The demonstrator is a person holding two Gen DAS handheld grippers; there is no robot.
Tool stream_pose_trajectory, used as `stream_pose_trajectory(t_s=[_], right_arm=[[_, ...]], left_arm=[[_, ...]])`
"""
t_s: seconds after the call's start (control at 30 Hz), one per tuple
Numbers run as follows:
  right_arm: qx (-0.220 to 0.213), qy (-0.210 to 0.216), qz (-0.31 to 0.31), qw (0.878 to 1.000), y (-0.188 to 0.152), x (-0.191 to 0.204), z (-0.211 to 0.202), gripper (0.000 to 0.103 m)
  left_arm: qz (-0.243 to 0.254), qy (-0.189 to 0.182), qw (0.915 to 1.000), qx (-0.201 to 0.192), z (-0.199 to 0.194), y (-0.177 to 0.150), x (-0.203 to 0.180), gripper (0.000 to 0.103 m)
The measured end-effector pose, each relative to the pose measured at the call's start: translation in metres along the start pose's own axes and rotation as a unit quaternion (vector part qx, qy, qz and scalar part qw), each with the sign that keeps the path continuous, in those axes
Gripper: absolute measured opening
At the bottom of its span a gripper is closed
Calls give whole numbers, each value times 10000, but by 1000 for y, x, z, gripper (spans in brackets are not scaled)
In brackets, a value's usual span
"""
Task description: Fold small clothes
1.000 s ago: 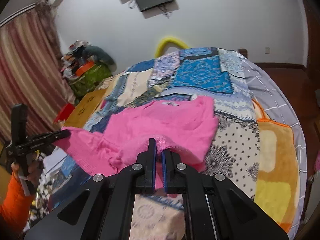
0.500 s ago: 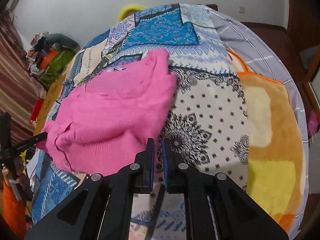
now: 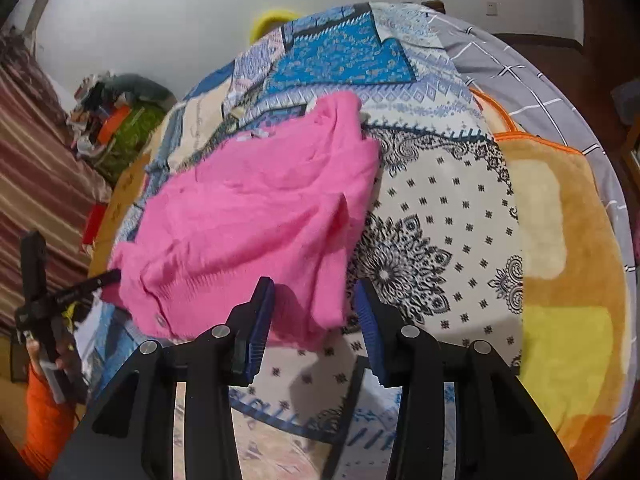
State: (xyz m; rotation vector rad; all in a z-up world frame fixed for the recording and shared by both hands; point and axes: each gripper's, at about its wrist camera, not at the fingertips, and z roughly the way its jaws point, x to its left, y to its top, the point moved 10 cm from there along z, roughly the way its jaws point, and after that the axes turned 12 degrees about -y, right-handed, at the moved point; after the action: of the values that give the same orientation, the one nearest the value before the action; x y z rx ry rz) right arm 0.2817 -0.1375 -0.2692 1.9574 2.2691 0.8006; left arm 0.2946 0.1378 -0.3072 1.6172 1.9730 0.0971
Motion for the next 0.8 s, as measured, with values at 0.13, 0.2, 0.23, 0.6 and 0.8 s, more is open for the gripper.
stream_pose_trajectory(t_s=[0.13, 0.2, 0.23, 0.6, 0.8], right_arm=[[-120, 2, -205, 9997, 4, 10, -9, 38], [-140, -19, -332, 9993, 3, 13, -11, 38], [-125, -10, -360, 9993, 2, 14, -11, 38], [93, -74, -457, 9989, -17, 17, 10, 38], [22, -140, -555, 9984, -17, 16, 6, 12]], left_arm=[[-123, -117, 9998, -87, -15, 3, 5, 16], [-164, -113, 9996, -213, -25, 5, 10, 30], [-182, -128, 9994, -251, -28, 5, 11, 34], [-147, -410, 9989, 185, -8, -26, 6, 37], [-18, -269, 9992, 282, 5, -33, 3, 37]])
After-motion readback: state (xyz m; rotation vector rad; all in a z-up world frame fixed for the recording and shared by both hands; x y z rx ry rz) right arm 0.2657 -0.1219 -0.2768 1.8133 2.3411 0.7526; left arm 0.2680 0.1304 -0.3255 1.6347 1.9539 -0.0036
